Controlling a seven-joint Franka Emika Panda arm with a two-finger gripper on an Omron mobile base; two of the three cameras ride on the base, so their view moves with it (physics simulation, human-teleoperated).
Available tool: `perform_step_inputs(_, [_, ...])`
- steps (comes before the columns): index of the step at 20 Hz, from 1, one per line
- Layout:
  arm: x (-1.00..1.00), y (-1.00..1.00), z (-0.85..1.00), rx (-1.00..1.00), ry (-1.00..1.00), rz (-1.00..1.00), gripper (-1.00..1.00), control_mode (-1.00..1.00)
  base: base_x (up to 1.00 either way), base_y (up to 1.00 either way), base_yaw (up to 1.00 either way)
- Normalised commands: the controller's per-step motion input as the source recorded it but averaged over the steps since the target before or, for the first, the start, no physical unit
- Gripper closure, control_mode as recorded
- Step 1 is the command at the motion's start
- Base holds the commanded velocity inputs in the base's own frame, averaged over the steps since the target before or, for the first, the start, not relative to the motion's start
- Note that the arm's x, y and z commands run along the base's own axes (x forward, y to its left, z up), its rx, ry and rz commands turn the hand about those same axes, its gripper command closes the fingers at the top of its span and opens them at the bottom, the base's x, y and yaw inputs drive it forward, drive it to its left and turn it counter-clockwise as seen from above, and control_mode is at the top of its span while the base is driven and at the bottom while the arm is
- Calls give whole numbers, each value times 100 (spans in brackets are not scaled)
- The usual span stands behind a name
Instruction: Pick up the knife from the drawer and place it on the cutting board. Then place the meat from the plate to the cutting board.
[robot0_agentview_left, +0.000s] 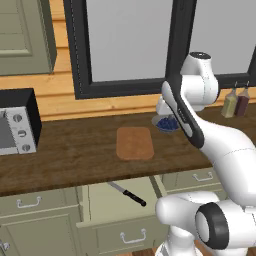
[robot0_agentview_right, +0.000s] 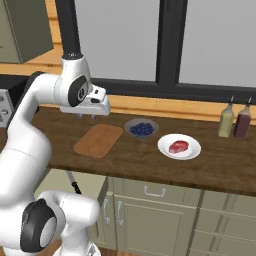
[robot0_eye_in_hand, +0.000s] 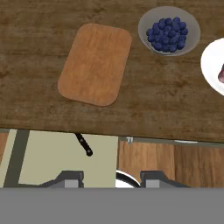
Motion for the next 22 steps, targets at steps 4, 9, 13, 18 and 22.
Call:
perform_step_inputs(4, [-22, -16, -11, 0, -1, 0, -100, -100, 0, 0, 0])
perform_step_inputs(9, [-65, -15, -42, 0, 0, 2, -100, -100, 0, 0, 0])
perform_step_inputs(13, [-59, 14, -55, -4, 0, 7, -100, -100, 0, 0, 0])
perform_step_inputs(18, [-45, 29, -51, -4, 0, 2, -100, -100, 0, 0, 0])
perform_step_inputs(22, [-18, 12, -25, -2, 0, 2, -100, 100, -21, 1, 5])
